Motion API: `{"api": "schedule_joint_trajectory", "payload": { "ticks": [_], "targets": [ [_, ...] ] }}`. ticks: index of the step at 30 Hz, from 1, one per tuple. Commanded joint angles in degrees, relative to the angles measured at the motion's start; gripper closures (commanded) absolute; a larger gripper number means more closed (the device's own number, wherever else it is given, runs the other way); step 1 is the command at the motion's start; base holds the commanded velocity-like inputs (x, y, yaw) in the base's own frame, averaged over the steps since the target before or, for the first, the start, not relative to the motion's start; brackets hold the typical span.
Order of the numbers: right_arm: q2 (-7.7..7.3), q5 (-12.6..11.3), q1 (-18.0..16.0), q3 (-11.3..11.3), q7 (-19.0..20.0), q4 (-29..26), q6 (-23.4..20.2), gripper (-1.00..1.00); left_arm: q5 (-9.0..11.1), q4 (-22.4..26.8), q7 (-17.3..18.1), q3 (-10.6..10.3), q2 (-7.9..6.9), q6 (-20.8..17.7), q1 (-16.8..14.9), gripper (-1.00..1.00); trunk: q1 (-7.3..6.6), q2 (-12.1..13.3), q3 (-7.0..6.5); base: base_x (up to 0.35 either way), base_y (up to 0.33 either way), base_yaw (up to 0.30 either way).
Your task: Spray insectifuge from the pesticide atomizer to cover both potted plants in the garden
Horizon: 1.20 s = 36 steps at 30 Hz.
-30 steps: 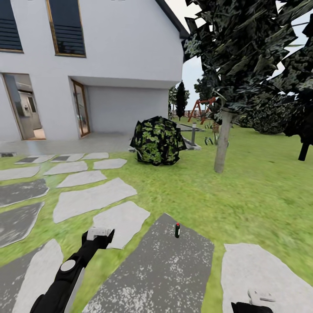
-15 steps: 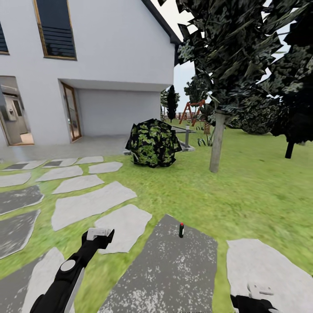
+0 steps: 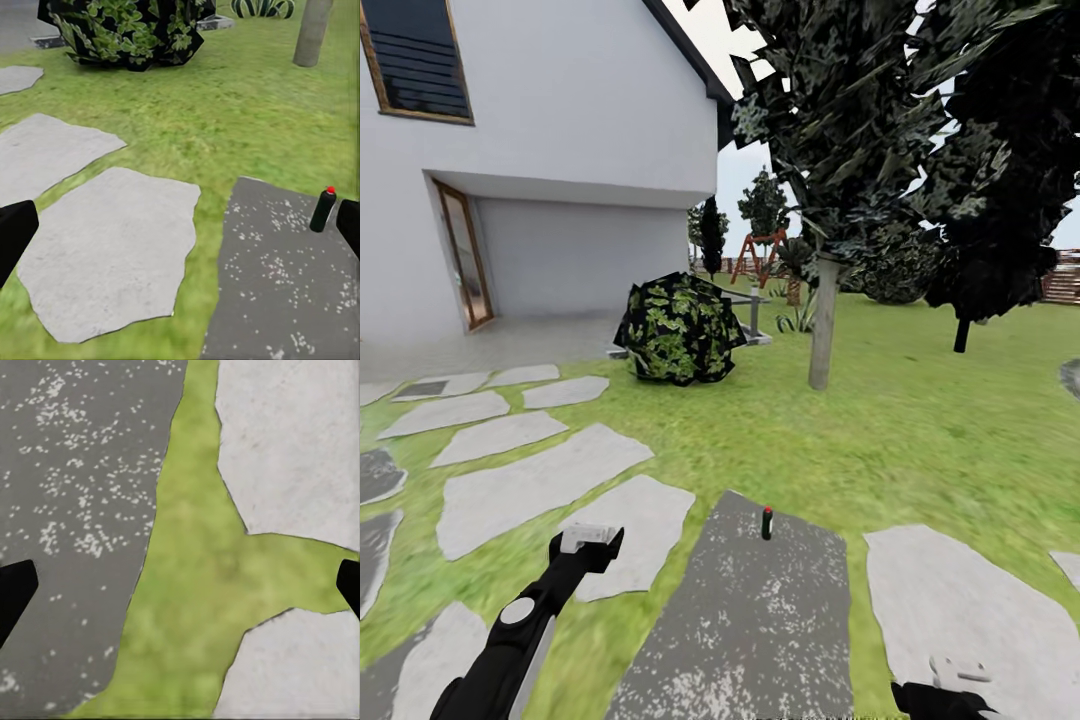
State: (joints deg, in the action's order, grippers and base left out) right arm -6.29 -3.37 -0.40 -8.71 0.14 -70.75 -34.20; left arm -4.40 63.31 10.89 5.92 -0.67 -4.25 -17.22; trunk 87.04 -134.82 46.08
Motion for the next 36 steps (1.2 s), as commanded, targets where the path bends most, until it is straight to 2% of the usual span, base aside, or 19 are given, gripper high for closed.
{"api": "schedule_joint_trajectory", "payload": {
  "ticks": [1, 13, 18, 36],
  "targets": [
    [0.03, -0.42, -0.04, -0.06, 0.01, -0.09, -0.84, -1.0, -0.45, 0.05, 0.38, 0.15, 0.04, -0.23, -0.01, -1.0, 0.02, 0.0, 0.06, 0.0, 0.324, -0.28],
    [0.04, -0.49, -0.04, 0.03, -0.05, -0.09, -1.39, -1.0, -0.63, 0.21, 0.28, 0.45, -0.07, -0.58, -0.01, -1.0, 0.02, 0.0, 0.06, 0.008, 0.328, -0.275],
    [0.01, -0.46, -0.04, 0.09, -0.05, -0.09, -1.39, -1.0, -0.62, 0.23, 0.27, 0.44, -0.05, -0.96, -0.01, -1.0, 0.02, 0.0, 0.06, 0.202, 0.259, -0.093],
    [0.05, -0.15, -0.05, 0.01, -0.21, -0.09, -1.39, -1.0, -0.7, 0.24, 0.27, 0.36, 0.21, -1.11, -0.01, -1.0, 0.02, 0.0, 0.06, 0.332, 0.005, -0.021]
  ]
}}
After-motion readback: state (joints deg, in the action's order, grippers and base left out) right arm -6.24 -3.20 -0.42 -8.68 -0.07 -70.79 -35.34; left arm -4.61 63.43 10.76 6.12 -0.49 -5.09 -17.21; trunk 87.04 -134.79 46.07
